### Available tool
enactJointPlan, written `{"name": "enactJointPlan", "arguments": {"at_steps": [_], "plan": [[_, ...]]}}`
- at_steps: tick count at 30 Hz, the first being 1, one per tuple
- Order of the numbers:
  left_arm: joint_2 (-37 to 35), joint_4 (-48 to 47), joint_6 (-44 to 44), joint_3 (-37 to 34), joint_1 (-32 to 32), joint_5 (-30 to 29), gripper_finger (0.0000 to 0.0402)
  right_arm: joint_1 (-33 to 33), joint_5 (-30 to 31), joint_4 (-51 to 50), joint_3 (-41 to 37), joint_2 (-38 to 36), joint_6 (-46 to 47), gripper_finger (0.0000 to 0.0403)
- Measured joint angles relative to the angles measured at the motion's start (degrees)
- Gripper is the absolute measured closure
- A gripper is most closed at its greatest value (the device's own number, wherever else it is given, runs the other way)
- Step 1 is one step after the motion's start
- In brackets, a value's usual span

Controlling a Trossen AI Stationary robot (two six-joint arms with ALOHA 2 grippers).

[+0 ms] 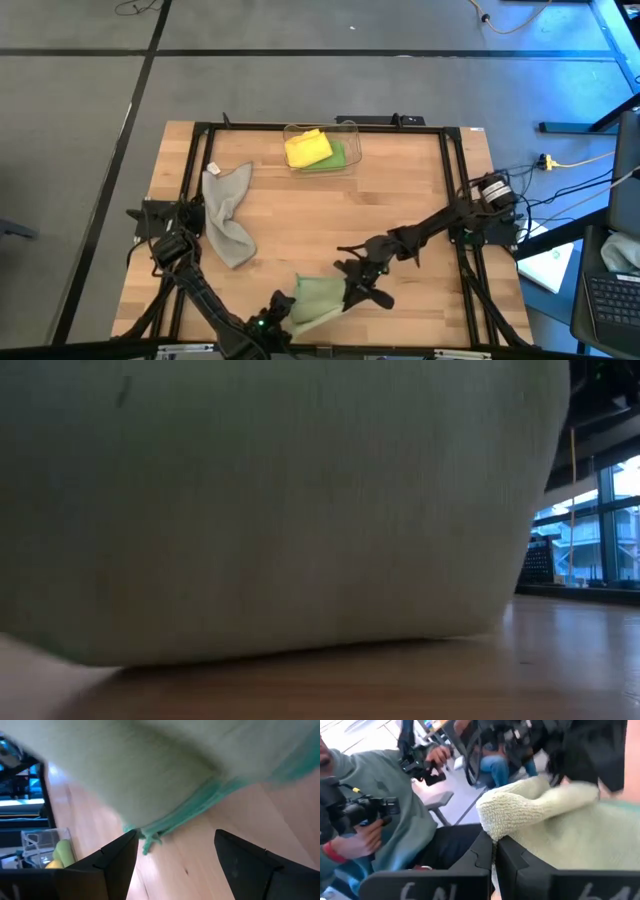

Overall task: Fold microfiber towels
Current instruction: Fold the light green microfiber cloth

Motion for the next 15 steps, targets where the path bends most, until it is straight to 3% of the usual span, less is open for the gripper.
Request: {"name": "enactJointPlan", "arguments": {"at_steps": [5,11,15], "plan": [[0.0,0.2,0.0,0.0,0.4,-1.1,0.0143,0.0,2.0,-1.4,-2.5,-4.1,-3.5,0.0394],[0.0,1.7,0.4,0.0,1.3,-7.7,0.0143,2.0,6.3,-13.4,-4.0,-4.6,-5.0,0.0394],[0.0,1.8,2.8,0.0,1.5,-11.1,0.0143,3.1,11.0,-11.2,-7.3,-4.6,-3.9,0.0394]]}}
